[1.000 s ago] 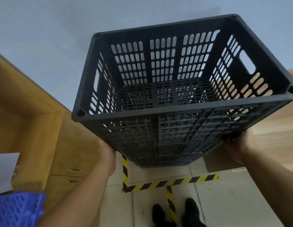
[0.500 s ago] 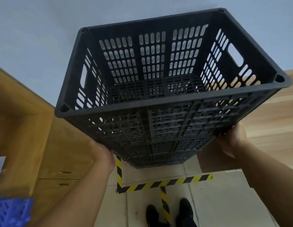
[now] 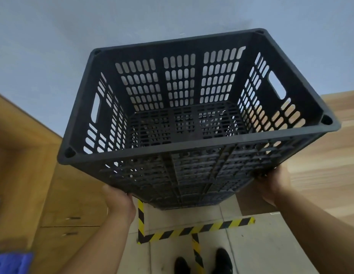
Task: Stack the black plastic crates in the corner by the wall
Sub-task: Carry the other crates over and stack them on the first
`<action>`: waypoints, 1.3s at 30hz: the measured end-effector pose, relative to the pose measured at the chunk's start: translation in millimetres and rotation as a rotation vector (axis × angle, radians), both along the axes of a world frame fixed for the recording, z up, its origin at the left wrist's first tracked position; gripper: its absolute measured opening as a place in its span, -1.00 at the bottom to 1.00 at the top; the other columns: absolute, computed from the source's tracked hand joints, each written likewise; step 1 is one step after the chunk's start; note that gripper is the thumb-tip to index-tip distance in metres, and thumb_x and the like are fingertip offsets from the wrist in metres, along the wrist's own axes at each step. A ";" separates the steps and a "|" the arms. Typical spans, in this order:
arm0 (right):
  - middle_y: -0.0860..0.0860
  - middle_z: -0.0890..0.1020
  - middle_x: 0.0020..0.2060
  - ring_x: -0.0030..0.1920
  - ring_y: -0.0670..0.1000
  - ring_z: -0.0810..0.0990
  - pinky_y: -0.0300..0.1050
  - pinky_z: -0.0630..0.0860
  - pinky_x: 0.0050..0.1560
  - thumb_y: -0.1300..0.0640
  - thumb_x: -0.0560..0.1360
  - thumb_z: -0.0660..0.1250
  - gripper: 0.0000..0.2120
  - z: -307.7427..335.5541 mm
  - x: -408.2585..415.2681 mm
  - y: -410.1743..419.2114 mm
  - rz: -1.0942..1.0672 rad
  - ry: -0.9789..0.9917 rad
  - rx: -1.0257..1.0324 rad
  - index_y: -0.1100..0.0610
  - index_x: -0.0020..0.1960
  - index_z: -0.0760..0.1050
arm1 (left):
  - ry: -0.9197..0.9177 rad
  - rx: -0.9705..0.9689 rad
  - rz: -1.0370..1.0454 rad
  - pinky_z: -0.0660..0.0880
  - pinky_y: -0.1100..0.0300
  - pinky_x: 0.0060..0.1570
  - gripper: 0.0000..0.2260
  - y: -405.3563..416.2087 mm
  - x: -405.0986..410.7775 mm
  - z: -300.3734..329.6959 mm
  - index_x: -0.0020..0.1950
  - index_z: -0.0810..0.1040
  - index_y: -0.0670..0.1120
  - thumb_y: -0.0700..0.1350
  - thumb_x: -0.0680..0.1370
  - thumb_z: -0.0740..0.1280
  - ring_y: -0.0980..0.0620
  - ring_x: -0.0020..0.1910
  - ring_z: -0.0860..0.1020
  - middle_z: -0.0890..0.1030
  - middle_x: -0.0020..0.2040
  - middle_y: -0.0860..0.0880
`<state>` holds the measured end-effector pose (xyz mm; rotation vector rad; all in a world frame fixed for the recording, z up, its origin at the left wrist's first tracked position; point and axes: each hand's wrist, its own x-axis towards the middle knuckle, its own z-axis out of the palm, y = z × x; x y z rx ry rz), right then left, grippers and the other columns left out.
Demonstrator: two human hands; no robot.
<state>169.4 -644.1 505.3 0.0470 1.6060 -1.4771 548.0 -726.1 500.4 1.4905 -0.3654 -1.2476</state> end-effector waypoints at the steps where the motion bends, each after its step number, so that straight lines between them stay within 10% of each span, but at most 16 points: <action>1: -0.01 0.63 0.02 0.06 0.00 0.61 -0.01 0.59 0.08 0.21 0.71 0.09 -0.74 0.1 -0.9 -1.7 -0.008 -0.003 -0.008 0.01 0.11 0.55 | -0.002 0.001 0.010 0.52 0.06 0.14 -0.60 -0.1 -2.1 0.3 -0.07 0.64 0.07 -0.03 0.70 0.01 0.03 0.11 0.61 0.70 0.01 0.03; 6: 0.04 0.62 0.14 0.36 0.15 0.51 0.21 0.41 0.44 0.20 0.69 0.12 -0.63 1.9 -4.0 -6.1 -0.039 -0.005 -0.020 0.15 0.47 0.42 | -0.023 0.040 0.043 0.49 0.13 0.02 -0.60 2.0 -10.1 4.8 -0.08 0.62 0.06 -0.04 0.71 0.01 0.11 -0.01 0.60 0.69 -0.04 0.06; 13: 0.03 0.64 0.05 0.09 0.04 0.61 0.06 0.55 0.22 0.16 0.71 0.09 -0.75 9.9 -1.1 -5.4 -0.028 -0.003 0.012 0.03 0.08 0.55 | -0.069 0.048 -0.007 0.47 0.06 0.17 -0.60 5.3 -4.9 3.5 -0.01 0.63 0.08 0.01 0.74 -0.01 0.08 0.10 0.61 0.70 0.04 0.06; 22: 0.17 0.56 -0.14 -0.26 0.10 0.50 -0.06 0.41 -0.25 -0.05 0.69 0.05 -0.63 33.3 8.3 19.6 0.082 0.137 0.212 0.11 -0.10 0.50 | -0.399 0.356 -0.395 0.47 -0.14 0.40 -0.62 10.1 38.6 2.1 0.58 0.38 -0.05 -0.12 0.77 0.04 -0.19 0.32 0.53 0.54 0.40 -0.14; 27: 0.15 0.58 -0.10 -0.07 0.16 0.54 0.00 0.41 0.13 -0.06 0.71 0.04 -0.62 58.4 18.3 43.3 0.165 0.218 0.259 0.14 -0.04 0.51 | -0.590 0.398 -0.708 0.50 -0.08 0.26 -0.64 34.2 34.5 20.7 0.53 0.39 -0.06 -0.04 0.73 0.23 -0.25 0.22 0.55 0.57 0.29 -0.21; 30: 0.10 0.53 -0.22 -0.22 0.06 0.49 -0.05 0.41 0.00 0.01 0.73 0.02 -0.64 78.6 31.7 57.8 0.197 0.240 0.257 0.14 -0.05 0.49 | -0.742 0.355 -0.910 0.46 -0.08 0.26 -0.53 57.3 15.2 45.2 0.61 0.29 -0.11 -0.09 0.71 0.29 -0.32 0.37 0.51 0.52 0.43 -0.27; 36: 0.15 0.56 0.33 0.28 0.24 0.54 0.20 0.44 0.35 -0.22 0.61 0.04 -0.42 61.6 31.5 74.3 0.423 0.363 0.279 0.13 0.42 0.44 | -0.804 0.268 -1.034 0.41 0.06 0.24 -0.51 94.4 -7.9 85.6 0.64 0.24 -0.11 -0.11 0.72 0.26 -0.18 0.29 0.48 0.46 0.51 -0.20; 39: 0.18 0.57 0.26 0.27 0.27 0.56 0.21 0.49 0.33 -0.11 0.62 0.17 -0.44 92.0 46.9 83.6 0.556 0.446 0.261 0.13 0.54 0.30 | -0.817 0.265 -1.017 0.38 0.10 0.20 -0.43 112.8 -17.0 106.9 0.68 0.14 -0.11 -0.09 0.71 0.26 -0.21 0.43 0.48 0.47 0.51 -0.19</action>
